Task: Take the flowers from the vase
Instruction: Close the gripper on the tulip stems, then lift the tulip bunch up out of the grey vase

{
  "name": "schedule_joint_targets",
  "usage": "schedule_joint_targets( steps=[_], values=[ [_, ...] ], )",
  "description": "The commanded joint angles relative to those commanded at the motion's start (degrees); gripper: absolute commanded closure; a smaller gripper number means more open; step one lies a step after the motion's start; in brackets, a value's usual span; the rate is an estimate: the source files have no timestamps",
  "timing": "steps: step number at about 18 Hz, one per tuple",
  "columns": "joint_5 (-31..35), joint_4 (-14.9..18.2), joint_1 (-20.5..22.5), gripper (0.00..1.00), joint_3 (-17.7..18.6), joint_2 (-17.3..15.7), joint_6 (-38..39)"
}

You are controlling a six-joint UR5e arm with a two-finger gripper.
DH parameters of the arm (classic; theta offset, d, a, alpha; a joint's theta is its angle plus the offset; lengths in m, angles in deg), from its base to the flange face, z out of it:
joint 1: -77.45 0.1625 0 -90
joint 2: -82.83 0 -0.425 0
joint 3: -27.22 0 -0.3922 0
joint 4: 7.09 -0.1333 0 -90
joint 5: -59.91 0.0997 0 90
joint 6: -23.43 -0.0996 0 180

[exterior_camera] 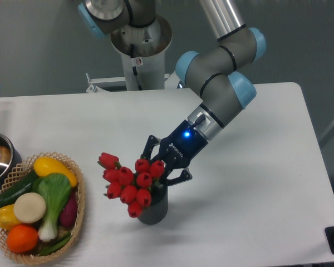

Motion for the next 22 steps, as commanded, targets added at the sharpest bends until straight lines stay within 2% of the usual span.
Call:
schedule_joint_targets(
  steps=[9, 15, 22],
  values=[
    [0.0, 0.0, 0.0, 1.0, -6.23, -1.06, 15.55],
    [-0.79, 0.0, 0.18, 1.0, -8.61, -1.15, 20.21],
    [-3.68, 0.0, 1.49, 1.0, -15.46, -1.06, 29.26]
  ],
)
